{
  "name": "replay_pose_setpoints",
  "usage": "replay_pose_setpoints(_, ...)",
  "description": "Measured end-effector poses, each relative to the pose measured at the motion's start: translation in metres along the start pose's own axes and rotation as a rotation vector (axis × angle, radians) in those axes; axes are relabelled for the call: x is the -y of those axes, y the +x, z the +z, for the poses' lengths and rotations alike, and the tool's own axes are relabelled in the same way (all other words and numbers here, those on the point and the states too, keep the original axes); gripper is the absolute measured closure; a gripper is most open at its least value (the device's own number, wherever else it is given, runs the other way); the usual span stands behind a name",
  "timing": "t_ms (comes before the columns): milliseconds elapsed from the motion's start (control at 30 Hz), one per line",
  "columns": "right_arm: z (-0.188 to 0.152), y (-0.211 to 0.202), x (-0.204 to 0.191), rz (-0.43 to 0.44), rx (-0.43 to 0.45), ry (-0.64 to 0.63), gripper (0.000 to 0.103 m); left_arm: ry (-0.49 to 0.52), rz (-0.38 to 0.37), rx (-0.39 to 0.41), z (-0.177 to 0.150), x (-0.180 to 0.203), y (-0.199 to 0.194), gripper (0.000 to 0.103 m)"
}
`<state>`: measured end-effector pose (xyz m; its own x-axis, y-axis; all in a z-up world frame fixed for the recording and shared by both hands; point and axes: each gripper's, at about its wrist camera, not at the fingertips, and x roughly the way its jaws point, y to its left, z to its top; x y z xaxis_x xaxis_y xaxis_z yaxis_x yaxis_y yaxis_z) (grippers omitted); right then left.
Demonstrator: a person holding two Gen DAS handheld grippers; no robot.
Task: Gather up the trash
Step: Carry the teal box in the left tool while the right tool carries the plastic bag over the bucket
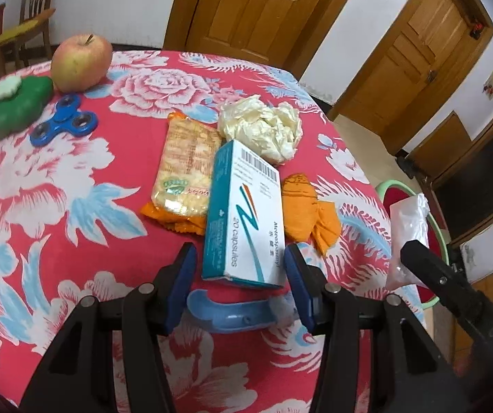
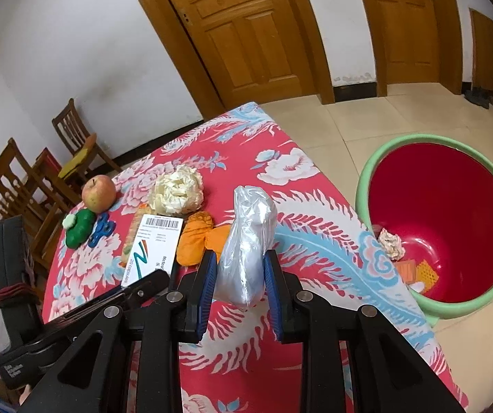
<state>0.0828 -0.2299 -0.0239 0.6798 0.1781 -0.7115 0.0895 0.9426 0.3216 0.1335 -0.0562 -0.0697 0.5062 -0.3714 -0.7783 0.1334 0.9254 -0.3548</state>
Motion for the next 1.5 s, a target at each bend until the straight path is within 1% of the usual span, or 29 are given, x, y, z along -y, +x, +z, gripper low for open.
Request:
replay_pose_setpoints(33, 0.000, -0.001, 0.001, 0.000, 0.002, 0.000, 0.075, 0.001, -0.002, 0.004, -0.001, 0.001, 0.001, 0.051)
replay_pose_setpoints(67, 0.000, -0.001, 0.001, -0.001, 0.003, 0.001, 0.075, 0.002, -0.004, 0.008, -0.001, 0.001, 0.000, 0.056)
replay_pose_setpoints(133, 0.000, -0.002, 0.003, 0.000, 0.004, 0.006, 0.075, 0.004, -0.020, 0.013, -0.002, 0.002, -0.001, 0.059)
replay_pose_setpoints(167, 0.000, -0.002, 0.004, 0.000, 0.005, 0.009, 0.075, 0.006, -0.029, 0.026, -0.003, 0.002, -0.003, 0.065)
replay_pose_setpoints(200, -0.001, -0.002, 0.005, 0.001, 0.005, 0.011, 0.075, 0.008, -0.040, 0.035, -0.003, 0.002, -0.004, 0.075)
replay_pose_setpoints(233, -0.001, -0.002, 0.006, 0.001, 0.004, 0.014, 0.075, 0.010, -0.046, 0.038, -0.002, 0.002, -0.005, 0.081)
replay_pose_setpoints(267, -0.002, -0.002, 0.006, 0.003, 0.002, 0.016, 0.075, 0.010, -0.048, 0.038, -0.002, 0.003, -0.006, 0.082)
replay_pose_setpoints(433, -0.003, -0.004, 0.009, 0.010, 0.002, 0.022, 0.075, 0.003, -0.063, 0.048, -0.005, 0.002, -0.013, 0.082)
replay_pose_setpoints(767, -0.003, -0.024, 0.023, 0.012, 0.041, 0.044, 0.075, 0.064, -0.095, 0.112, -0.005, 0.024, -0.046, 0.082)
replay_pose_setpoints(933, -0.001, -0.036, 0.033, 0.006, 0.069, 0.061, 0.075, 0.108, -0.118, 0.127, -0.003, 0.044, -0.054, 0.082)
replay_pose_setpoints(1100, 0.002, -0.049, 0.047, -0.008, 0.102, 0.084, 0.075, 0.151, -0.136, 0.126, -0.002, 0.065, -0.054, 0.082)
replay_pose_setpoints(1267, 0.005, -0.058, 0.065, -0.029, 0.130, 0.117, 0.075, 0.202, -0.160, 0.113, -0.001, 0.091, -0.049, 0.082)
replay_pose_setpoints(1500, 0.007, -0.065, 0.092, -0.057, 0.147, 0.173, 0.075, 0.278, -0.183, 0.089, -0.001, 0.130, -0.037, 0.082)
